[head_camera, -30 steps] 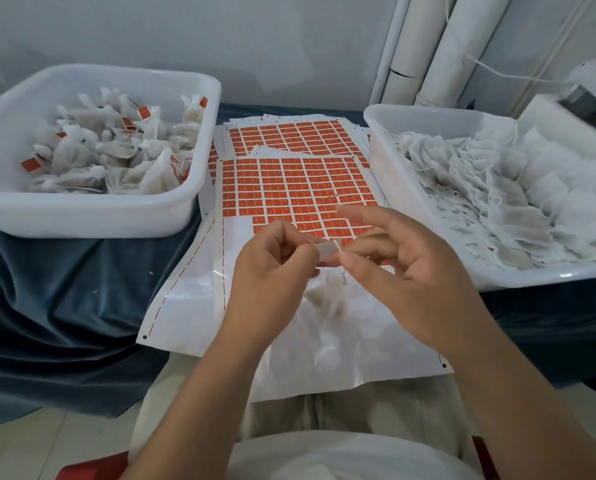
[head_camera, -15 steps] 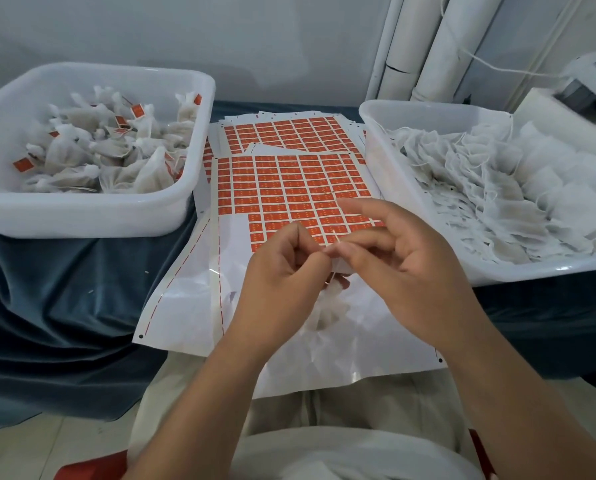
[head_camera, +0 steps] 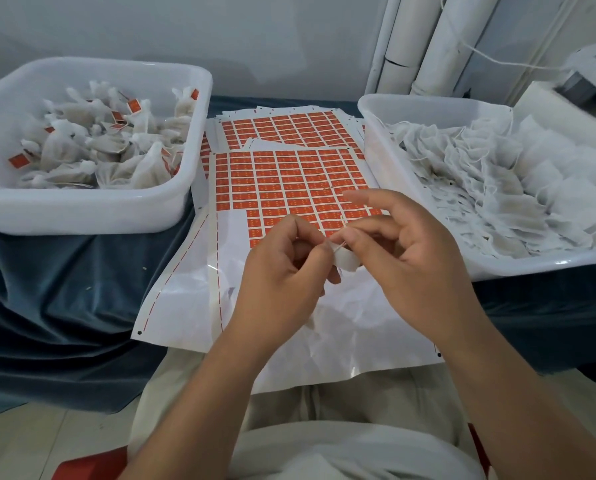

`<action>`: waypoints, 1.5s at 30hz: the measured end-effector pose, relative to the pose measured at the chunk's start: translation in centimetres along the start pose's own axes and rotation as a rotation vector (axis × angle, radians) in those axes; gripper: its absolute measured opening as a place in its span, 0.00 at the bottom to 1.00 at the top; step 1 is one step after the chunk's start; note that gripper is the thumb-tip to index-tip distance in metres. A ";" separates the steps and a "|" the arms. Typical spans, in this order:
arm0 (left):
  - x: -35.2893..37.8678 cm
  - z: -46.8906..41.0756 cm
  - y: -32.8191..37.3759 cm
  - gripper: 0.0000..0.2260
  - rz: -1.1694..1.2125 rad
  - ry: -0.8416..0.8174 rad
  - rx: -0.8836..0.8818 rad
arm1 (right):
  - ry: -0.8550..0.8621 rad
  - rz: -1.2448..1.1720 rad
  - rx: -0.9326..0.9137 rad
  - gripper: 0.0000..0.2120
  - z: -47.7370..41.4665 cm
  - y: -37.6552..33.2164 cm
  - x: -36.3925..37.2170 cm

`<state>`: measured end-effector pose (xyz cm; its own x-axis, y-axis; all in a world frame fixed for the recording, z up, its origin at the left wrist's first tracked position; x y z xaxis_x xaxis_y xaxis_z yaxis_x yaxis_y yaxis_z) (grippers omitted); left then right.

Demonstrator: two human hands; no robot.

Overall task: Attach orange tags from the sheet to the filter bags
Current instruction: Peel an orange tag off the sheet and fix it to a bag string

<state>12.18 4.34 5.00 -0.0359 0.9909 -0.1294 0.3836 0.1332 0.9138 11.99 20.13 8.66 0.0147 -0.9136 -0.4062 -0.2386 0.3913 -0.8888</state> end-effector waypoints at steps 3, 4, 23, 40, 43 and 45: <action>0.0 -0.1 -0.1 0.05 -0.046 -0.009 0.012 | 0.021 0.001 0.009 0.15 -0.2 0.2 0.0; 0.0 -0.1 -0.1 0.05 -0.060 -0.010 0.014 | 0.028 0.000 0.015 0.15 -0.2 0.3 0.0; -0.1 -0.4 0.1 0.06 -0.097 0.019 -0.017 | 0.113 -0.030 0.043 0.13 -0.3 1.4 0.6; -0.6 -0.4 -0.6 0.14 0.432 -0.054 -0.489 | 0.099 -0.229 0.038 0.10 -0.1 1.2 1.3; -0.9 -0.5 -0.8 0.12 0.511 -0.108 -0.525 | 0.078 -0.240 0.022 0.11 -0.1 1.2 1.4; -1.1 -0.5 -1.0 0.14 0.510 -0.123 -0.537 | 0.065 -0.239 0.014 0.12 -0.2 1.2 1.5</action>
<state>11.34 3.17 4.38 0.1412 0.9270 0.3474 -0.1787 -0.3213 0.9300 11.55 19.25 7.02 0.0063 -0.9854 -0.1699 -0.2226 0.1642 -0.9610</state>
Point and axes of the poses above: each hand's wrist, its own z-axis away from the middle knuckle, its own x-axis out of the palm, y = z × x, the point moved 3 cm from there along -z, towards the middle knuckle, and after that the axes turned 9 degrees about x, right-handed, at the moved point
